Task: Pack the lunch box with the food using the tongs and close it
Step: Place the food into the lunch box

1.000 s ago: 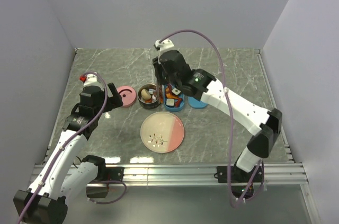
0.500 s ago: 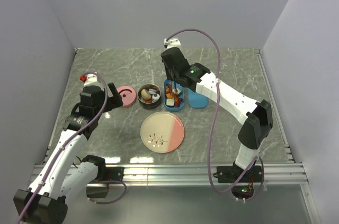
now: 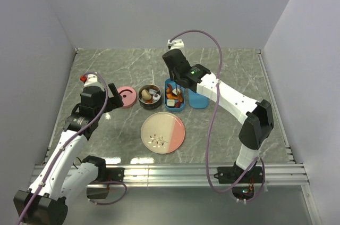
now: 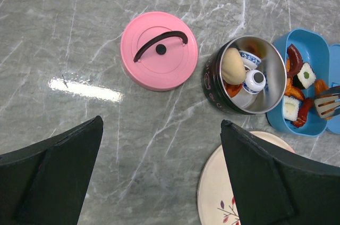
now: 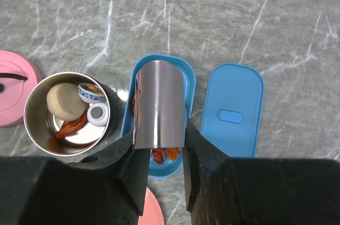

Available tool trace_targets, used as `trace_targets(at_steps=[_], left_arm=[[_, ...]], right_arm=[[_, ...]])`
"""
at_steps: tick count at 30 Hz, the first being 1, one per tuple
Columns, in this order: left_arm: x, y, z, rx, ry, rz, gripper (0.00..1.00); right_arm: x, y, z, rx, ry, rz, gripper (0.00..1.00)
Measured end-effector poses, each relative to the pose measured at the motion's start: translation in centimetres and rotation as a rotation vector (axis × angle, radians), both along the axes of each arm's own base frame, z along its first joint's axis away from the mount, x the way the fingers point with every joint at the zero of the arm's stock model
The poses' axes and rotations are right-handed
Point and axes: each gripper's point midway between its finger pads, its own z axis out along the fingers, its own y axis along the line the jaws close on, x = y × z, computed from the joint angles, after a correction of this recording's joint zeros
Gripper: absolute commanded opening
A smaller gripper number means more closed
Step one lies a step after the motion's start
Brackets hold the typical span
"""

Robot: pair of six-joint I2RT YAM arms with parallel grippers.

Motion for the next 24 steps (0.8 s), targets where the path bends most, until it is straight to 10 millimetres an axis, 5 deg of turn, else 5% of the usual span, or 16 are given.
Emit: trace_targets(at_steps=[12, 24], left_arm=[[0.0, 0.0, 0.0, 0.000, 0.000, 0.000, 0.99], [0.0, 0.0, 0.0, 0.000, -0.001, 0.001, 1.00]], right_arm=[[0.4, 0.4, 0.5, 0.021, -0.024, -0.001, 0.47], [0.2, 0.2, 2.2, 0.052, -0.065, 0.007, 0.43]])
